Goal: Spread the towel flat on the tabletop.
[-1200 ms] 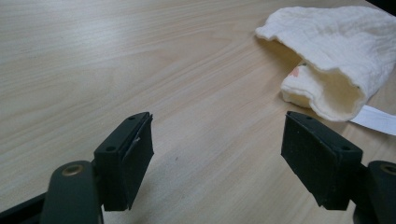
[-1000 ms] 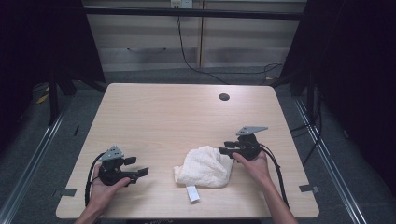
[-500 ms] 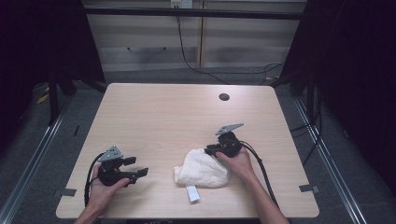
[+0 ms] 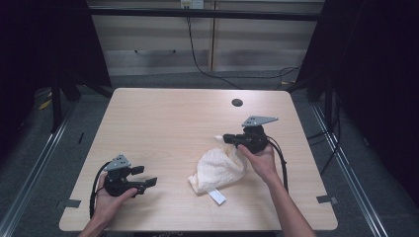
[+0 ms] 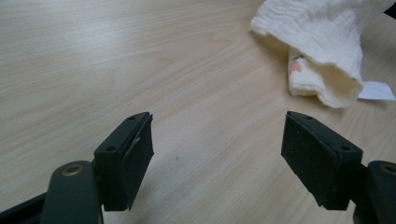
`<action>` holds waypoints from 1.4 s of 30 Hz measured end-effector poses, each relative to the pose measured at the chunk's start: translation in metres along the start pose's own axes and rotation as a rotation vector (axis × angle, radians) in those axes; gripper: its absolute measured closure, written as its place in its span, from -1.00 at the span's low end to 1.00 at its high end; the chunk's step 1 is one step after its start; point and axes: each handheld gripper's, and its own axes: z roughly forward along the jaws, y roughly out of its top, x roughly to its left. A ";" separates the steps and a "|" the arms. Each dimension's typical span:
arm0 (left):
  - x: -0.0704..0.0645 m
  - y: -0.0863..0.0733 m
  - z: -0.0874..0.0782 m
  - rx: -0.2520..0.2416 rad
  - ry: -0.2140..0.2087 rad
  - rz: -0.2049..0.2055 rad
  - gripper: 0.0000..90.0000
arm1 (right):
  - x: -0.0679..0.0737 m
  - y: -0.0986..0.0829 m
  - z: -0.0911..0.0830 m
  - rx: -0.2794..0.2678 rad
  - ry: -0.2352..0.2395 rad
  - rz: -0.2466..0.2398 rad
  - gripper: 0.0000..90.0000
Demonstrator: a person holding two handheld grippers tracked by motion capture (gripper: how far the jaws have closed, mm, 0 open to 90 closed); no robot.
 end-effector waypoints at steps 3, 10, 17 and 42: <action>0.000 0.000 0.000 -0.002 -0.001 0.000 -0.45 | 0.002 0.026 -0.014 -0.060 -0.016 -0.021 0.96; 0.000 0.000 -0.001 -0.005 -0.003 -0.001 -0.45 | 0.013 0.064 -0.034 -0.158 -0.020 -0.059 0.96; 0.000 0.000 -0.001 -0.003 -0.001 -0.001 -0.45 | 0.028 0.047 -0.052 -0.163 -0.014 -0.083 0.96; -0.002 -0.001 0.003 0.013 0.005 -0.002 -0.45 | 0.006 -0.141 -0.123 0.102 -0.309 0.180 0.64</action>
